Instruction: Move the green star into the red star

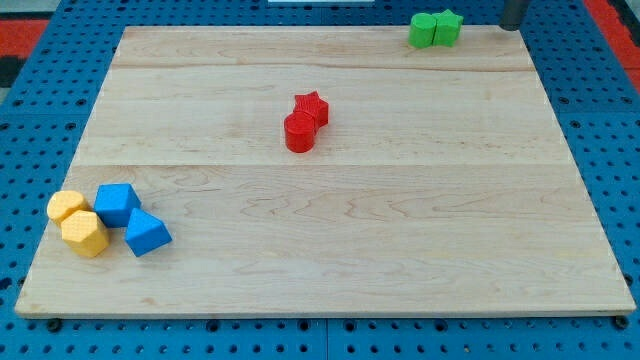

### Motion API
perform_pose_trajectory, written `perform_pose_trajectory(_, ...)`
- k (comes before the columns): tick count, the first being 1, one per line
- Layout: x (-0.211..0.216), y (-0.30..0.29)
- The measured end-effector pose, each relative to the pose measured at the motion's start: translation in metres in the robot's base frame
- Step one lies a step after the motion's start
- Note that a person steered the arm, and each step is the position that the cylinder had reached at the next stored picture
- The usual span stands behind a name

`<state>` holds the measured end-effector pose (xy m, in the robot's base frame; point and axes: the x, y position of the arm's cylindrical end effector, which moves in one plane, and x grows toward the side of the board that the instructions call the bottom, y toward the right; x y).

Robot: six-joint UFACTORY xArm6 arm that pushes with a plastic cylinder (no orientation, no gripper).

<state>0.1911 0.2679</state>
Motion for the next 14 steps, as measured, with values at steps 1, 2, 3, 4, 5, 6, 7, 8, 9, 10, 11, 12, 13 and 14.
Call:
perform_pose_trajectory(1,0.001,-0.012)
perform_pose_trajectory(2,0.001,-0.086)
perform_pose_trajectory(3,0.0,-0.12)
perform_pose_trajectory(4,0.0,-0.122)
perform_pose_trajectory(5,0.004,-0.139)
perform_pose_trajectory(6,0.021,-0.159)
perform_pose_trajectory(7,0.051,-0.184)
perform_pose_trajectory(8,0.052,-0.151)
perform_pose_trajectory(9,0.016,-0.143)
perform_pose_trajectory(10,0.002,-0.157)
perform_pose_trajectory(11,0.002,-0.212)
perform_pose_trajectory(12,0.011,-0.26)
perform_pose_trajectory(13,0.017,-0.271)
perform_pose_trajectory(14,0.034,-0.272)
